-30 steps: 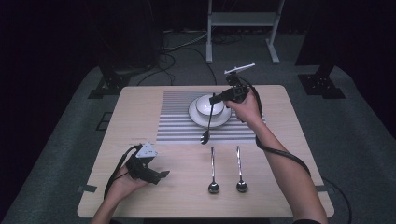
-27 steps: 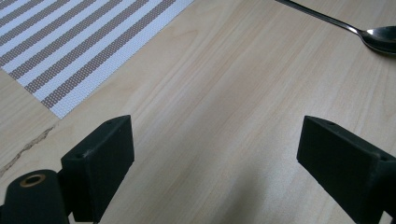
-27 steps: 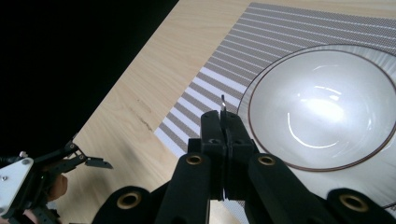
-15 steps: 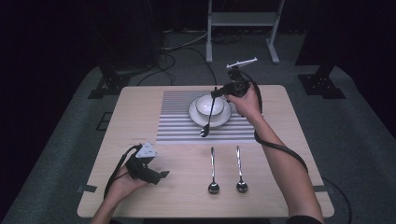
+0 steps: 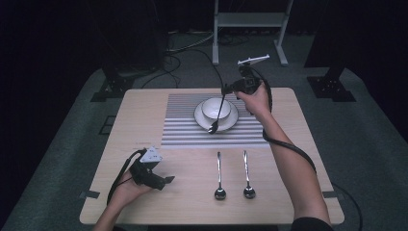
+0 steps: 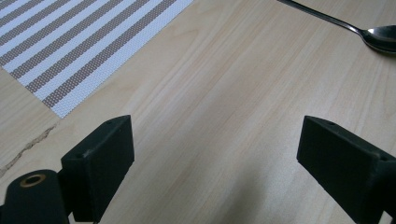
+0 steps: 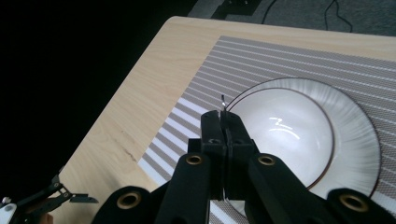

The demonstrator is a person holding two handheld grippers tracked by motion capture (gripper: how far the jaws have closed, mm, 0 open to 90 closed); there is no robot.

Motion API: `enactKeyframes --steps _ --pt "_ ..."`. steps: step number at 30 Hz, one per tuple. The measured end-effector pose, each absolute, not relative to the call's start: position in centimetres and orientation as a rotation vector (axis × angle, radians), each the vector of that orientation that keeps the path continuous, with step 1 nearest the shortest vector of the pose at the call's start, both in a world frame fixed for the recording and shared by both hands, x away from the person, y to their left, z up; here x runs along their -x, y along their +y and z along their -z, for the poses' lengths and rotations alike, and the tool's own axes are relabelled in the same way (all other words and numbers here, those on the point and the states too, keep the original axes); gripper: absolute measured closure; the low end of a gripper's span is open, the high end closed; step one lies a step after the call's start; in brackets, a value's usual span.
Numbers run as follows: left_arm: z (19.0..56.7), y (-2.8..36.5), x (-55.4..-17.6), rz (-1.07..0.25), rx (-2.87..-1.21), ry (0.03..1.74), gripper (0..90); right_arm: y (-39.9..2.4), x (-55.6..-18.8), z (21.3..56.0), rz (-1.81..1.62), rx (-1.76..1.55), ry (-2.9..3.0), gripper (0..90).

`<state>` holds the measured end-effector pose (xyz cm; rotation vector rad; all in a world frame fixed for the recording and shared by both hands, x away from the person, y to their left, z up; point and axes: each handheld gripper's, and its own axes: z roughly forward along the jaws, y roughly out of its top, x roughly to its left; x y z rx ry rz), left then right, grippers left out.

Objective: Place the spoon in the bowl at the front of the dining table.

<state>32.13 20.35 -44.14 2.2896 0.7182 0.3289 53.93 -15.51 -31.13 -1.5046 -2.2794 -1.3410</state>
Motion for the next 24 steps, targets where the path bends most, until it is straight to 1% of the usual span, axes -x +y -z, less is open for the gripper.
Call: enactKeyframes --steps 16,24 --pt "44.1 20.6 -32.1 -0.332 -2.288 0.717 9.9 -16.8 -56.1 30.0 1.373 1.624 -2.266 88.6" --pt "44.0 20.7 -32.1 -0.336 -2.282 0.716 9.9 -17.3 -56.9 30.0 1.371 1.675 -2.256 88.6"
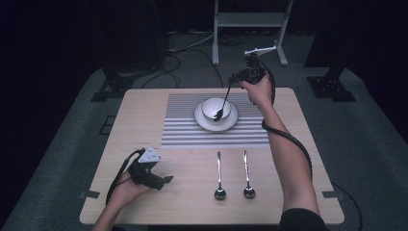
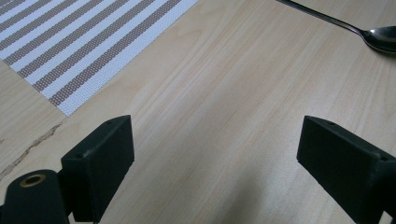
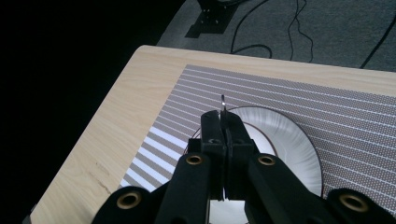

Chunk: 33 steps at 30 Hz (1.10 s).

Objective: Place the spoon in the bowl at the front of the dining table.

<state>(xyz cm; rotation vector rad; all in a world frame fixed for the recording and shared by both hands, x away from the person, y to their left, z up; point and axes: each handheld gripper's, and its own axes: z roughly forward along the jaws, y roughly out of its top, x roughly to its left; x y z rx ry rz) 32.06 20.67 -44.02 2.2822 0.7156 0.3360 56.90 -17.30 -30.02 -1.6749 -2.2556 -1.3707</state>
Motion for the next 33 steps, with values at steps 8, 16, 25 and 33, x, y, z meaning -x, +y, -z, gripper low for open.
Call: enactKeyframes --steps 8,16,25,33 --pt "44.1 20.4 -32.1 -0.336 -2.291 0.709 9.9 -17.6 -57.5 29.7 1.386 1.711 -2.248 88.6" --pt "44.1 20.5 -32.1 -0.336 -2.291 0.706 10.0 -17.8 -58.3 30.4 1.383 1.777 -2.235 88.6" --pt "44.1 20.5 -32.0 -0.338 -2.298 0.701 10.0 -17.3 -58.6 30.6 1.401 1.796 -2.239 88.6" --pt "44.2 20.4 -32.0 -0.334 -2.305 0.694 10.1 -17.1 -58.8 31.5 1.38 1.827 -2.247 88.6"
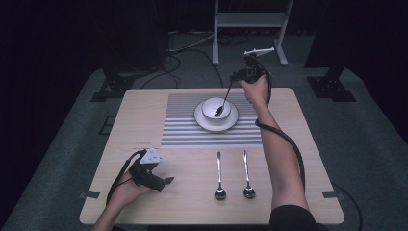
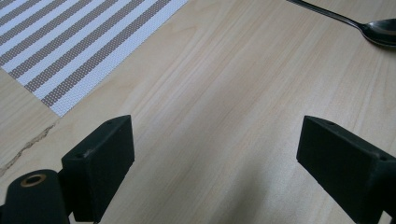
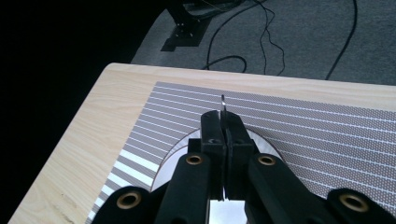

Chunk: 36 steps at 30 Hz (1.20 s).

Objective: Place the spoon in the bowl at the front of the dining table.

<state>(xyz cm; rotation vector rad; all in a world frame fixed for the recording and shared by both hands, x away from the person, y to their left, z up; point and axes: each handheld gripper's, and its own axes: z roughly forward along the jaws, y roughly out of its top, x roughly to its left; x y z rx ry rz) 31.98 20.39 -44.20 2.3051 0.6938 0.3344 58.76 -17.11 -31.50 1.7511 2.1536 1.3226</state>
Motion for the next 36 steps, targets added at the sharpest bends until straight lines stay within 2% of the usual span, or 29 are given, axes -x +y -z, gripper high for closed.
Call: enactKeyframes --steps 12,36 --pt "44.3 20.3 -32.0 -0.33 -2.301 0.696 10.0 -17.5 -58.6 34.6 -1.254 -1.776 2.203 88.0" --pt "44.2 20.6 -32.1 -0.339 -2.279 0.71 10.0 -18.5 -57.5 35.3 -1.16 -1.772 2.318 77.4"
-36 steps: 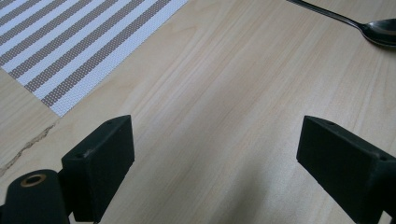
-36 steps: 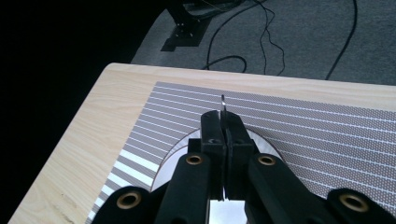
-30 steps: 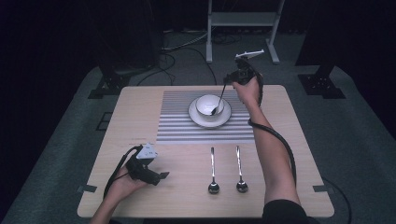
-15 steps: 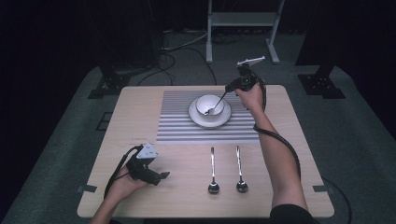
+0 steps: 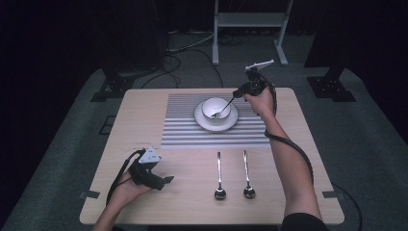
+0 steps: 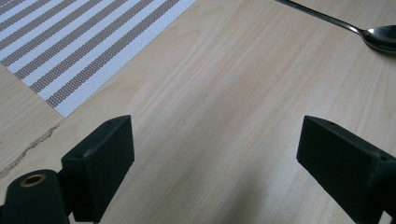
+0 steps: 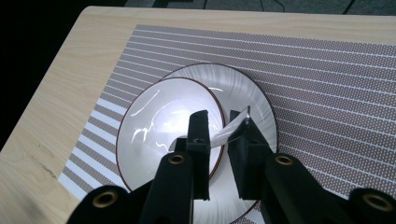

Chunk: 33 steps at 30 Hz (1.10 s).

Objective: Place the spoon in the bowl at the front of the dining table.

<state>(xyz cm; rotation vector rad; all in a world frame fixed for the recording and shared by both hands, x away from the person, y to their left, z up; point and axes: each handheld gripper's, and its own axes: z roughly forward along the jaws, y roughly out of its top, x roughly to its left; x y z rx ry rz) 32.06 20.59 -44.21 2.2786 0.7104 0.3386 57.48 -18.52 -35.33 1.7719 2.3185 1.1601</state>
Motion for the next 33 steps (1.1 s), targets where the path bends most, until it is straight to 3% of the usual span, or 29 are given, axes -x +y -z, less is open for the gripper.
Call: enactKeyframes --steps 17,26,33 --pt "44.1 20.8 -32.1 -0.343 -2.277 0.718 10.0 -19.4 -56.9 36.1 -1.168 -1.773 2.331 72.4" --pt "44.0 20.9 -32.1 -0.351 -2.276 0.719 10.0 -20.8 -55.5 37.2 -1.207 -1.785 2.392 59.7" --pt "44.0 21.5 -32.2 -0.358 -2.259 0.734 9.9 -21.1 -54.7 38.0 -1.212 -1.775 2.437 55.3"
